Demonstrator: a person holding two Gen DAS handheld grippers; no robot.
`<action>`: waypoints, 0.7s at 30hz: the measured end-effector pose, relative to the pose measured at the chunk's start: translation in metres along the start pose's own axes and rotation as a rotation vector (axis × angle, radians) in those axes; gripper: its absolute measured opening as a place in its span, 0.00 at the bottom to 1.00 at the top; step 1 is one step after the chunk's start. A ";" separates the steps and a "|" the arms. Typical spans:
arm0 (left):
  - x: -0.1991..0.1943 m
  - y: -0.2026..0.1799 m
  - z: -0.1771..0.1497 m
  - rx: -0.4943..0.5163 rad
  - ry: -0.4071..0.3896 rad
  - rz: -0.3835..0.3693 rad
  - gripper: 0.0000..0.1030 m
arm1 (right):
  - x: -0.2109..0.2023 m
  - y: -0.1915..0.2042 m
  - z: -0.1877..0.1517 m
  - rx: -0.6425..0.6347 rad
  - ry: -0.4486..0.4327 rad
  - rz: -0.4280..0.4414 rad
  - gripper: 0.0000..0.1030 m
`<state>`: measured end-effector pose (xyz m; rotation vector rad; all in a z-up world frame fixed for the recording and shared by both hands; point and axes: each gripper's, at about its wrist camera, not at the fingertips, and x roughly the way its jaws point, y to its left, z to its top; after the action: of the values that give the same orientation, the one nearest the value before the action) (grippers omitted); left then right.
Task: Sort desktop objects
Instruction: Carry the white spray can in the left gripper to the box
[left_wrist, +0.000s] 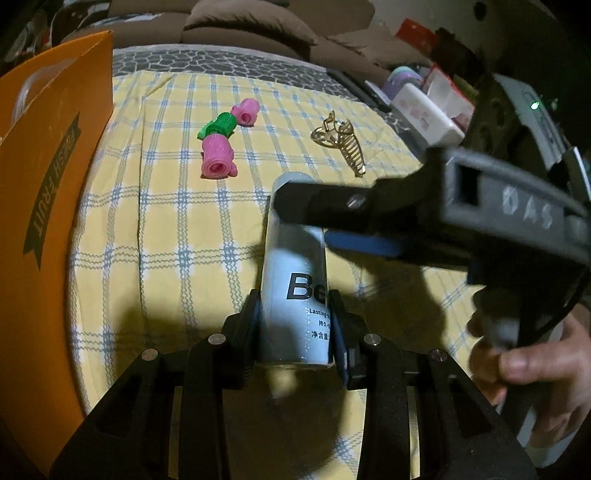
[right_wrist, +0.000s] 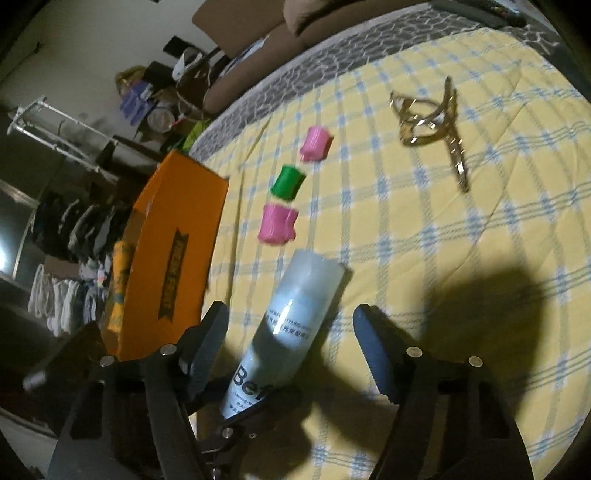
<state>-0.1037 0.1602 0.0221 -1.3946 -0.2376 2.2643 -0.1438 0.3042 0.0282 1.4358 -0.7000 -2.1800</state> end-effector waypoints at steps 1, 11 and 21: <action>-0.001 0.000 0.000 -0.007 -0.006 -0.012 0.31 | 0.002 0.001 -0.001 -0.003 0.006 -0.003 0.69; -0.020 0.004 0.005 -0.015 -0.060 -0.033 0.31 | 0.002 0.008 0.000 -0.013 -0.008 -0.007 0.50; -0.065 0.006 0.019 0.009 -0.167 -0.028 0.31 | -0.019 0.052 0.009 -0.082 -0.091 0.019 0.50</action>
<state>-0.0977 0.1265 0.0806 -1.1913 -0.2984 2.3574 -0.1414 0.2771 0.0768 1.2915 -0.6449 -2.2442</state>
